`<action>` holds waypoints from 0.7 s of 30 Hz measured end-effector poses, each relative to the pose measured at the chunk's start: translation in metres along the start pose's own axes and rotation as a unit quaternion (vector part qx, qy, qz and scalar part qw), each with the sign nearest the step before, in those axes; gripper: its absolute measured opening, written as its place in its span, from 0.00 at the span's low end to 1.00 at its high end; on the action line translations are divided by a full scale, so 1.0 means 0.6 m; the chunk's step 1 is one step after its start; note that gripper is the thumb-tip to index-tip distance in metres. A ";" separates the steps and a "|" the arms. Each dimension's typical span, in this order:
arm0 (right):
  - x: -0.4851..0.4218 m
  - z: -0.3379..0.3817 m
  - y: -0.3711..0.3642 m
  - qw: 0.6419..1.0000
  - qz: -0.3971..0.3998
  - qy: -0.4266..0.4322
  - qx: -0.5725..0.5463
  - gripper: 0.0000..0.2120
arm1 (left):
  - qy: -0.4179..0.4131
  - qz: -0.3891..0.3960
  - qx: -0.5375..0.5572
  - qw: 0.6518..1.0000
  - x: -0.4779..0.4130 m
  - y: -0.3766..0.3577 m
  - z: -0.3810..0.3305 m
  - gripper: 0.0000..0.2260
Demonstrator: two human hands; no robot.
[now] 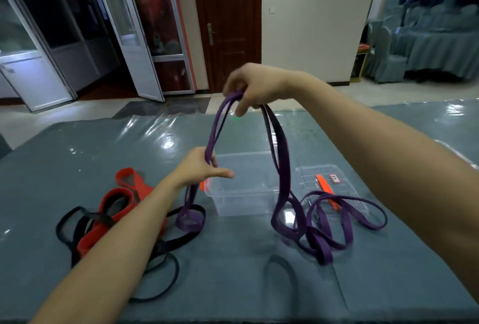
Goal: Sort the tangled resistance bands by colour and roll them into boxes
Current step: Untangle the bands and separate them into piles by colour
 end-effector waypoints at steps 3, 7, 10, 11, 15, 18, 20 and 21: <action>-0.007 0.048 0.008 0.998 0.015 0.013 0.061 0.27 | -0.020 0.038 0.085 0.995 -0.011 -0.078 -0.034 0.30; -0.003 0.038 0.009 0.996 0.009 0.001 0.093 0.19 | -0.071 0.106 0.185 0.975 -0.021 -0.158 -0.099 0.21; 0.017 0.001 0.012 0.999 -0.006 -0.027 0.029 0.17 | -0.064 0.113 0.220 0.967 -0.032 -0.207 -0.112 0.18; 0.027 -0.021 0.017 0.999 -0.010 -0.042 0.004 0.16 | -0.056 0.107 0.241 0.963 -0.037 -0.222 -0.110 0.14; 0.093 -0.148 0.051 0.980 -0.101 -0.103 -0.138 0.17 | -0.006 0.139 0.281 0.950 -0.047 -0.255 -0.077 0.08; 0.166 -0.281 0.046 0.902 -0.240 -0.127 -0.335 0.09 | 0.044 0.179 0.337 0.923 -0.048 -0.274 -0.056 0.05; 0.222 -0.379 -0.012 0.847 -0.330 -0.191 -0.370 0.06 | 0.084 0.103 0.404 0.905 -0.066 -0.288 -0.071 0.12; 0.251 -0.426 -0.062 0.826 -0.358 -0.246 -0.358 0.07 | 0.105 0.052 0.456 0.882 -0.079 -0.296 -0.085 0.16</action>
Point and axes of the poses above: each hand's wrist, its own x-axis away from the middle knuckle, its own y-axis out of the back of the hand, z = x × y, the point moved 2 cm from there along -x, towards the middle knuckle, and after that the axes turned 8 degrees about -y, right-handed, at the moved point
